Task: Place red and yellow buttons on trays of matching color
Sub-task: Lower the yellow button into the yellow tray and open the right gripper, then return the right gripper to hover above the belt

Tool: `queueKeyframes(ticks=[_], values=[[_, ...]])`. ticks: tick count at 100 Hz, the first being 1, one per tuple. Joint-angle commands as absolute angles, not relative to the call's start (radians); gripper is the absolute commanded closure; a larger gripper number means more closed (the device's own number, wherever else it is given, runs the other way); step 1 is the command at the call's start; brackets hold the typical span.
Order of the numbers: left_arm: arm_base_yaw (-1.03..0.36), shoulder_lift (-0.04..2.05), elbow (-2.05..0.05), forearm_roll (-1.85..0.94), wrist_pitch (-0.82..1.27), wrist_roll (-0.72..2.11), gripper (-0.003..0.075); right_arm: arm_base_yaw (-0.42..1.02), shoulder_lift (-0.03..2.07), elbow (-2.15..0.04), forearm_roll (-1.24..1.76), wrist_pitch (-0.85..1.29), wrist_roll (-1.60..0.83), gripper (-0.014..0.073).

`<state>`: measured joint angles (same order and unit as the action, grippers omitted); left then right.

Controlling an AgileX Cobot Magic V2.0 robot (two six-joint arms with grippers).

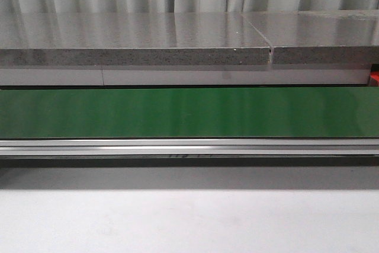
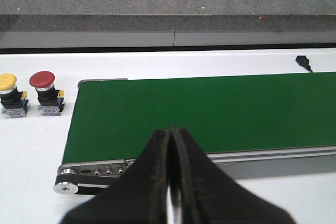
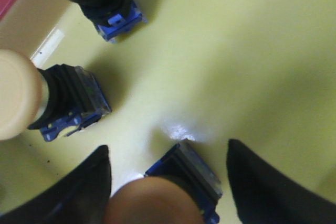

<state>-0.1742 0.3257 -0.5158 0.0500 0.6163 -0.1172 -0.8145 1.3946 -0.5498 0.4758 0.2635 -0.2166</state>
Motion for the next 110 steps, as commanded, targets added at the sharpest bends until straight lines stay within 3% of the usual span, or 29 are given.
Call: queueKeyframes(ticks=[1, 40, 110], values=[[-0.185, 0.336, -0.542, 0.045, 0.540, -0.123, 0.0739, -0.814, 1.370, -0.582, 0.487, 0.242, -0.218, -0.0012], [-0.185, 0.336, -0.542, 0.045, 0.540, -0.123, 0.0739, -0.763, 1.168, -0.605, 0.508, 0.225, -0.218, -0.0037], [-0.185, 0.336, -0.542, 0.045, 0.540, -0.123, 0.0739, -0.200, 0.643, -0.598, 0.508, 0.261, -0.525, -0.0032]])
